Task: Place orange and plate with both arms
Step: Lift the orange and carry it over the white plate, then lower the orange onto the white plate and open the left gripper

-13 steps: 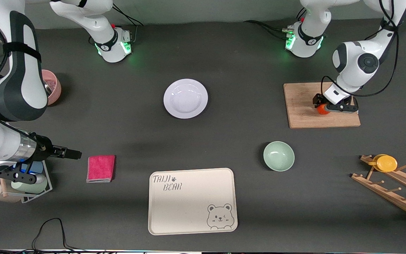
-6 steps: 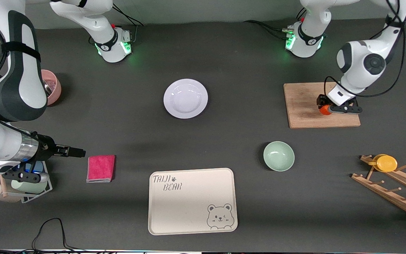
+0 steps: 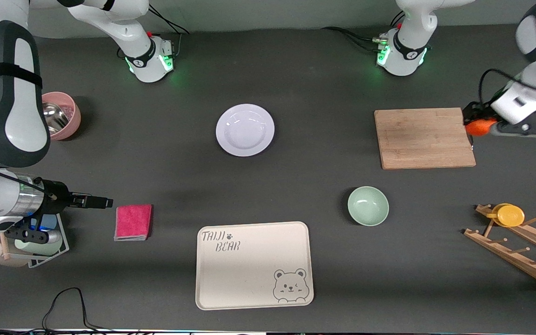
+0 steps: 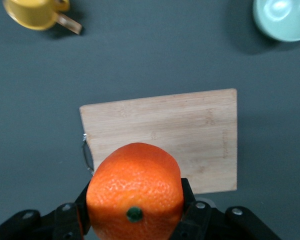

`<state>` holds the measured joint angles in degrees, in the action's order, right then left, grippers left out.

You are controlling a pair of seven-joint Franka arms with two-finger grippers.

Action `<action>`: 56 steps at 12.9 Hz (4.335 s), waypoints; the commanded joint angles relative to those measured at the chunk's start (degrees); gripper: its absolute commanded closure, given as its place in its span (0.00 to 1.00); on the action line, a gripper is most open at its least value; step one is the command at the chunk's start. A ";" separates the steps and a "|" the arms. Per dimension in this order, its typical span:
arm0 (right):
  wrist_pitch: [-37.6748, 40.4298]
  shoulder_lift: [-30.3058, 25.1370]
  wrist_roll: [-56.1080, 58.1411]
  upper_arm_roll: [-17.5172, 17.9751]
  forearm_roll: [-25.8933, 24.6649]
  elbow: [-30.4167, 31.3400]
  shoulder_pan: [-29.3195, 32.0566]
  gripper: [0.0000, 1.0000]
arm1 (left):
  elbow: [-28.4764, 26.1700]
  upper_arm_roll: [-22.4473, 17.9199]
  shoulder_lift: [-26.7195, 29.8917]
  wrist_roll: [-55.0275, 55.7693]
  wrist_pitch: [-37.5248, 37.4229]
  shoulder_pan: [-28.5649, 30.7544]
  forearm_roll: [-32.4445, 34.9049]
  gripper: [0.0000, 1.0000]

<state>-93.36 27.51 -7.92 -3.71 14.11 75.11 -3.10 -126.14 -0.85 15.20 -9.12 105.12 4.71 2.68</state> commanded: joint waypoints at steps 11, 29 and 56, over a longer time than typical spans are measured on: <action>0.81 -0.27 -1.57 -0.06 13.02 2.84 -0.51 0.00 | 22.56 40.35 -12.01 52.57 -6.86 -1.89 -6.90 0.42; -11.14 -10.46 25.29 -2.96 42.29 35.25 1.16 0.00 | 38.51 35.83 -56.51 99.30 15.90 -42.15 25.89 0.42; -16.84 -2.74 78.65 -3.58 79.14 60.94 -9.99 0.00 | 38.69 30.82 -24.64 63.48 -15.36 -19.87 0.86 0.00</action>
<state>-108.16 23.69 66.95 -7.03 90.51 135.30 -11.38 -84.33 29.58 -14.77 61.04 91.74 -23.04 7.15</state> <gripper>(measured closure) 0.000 0.000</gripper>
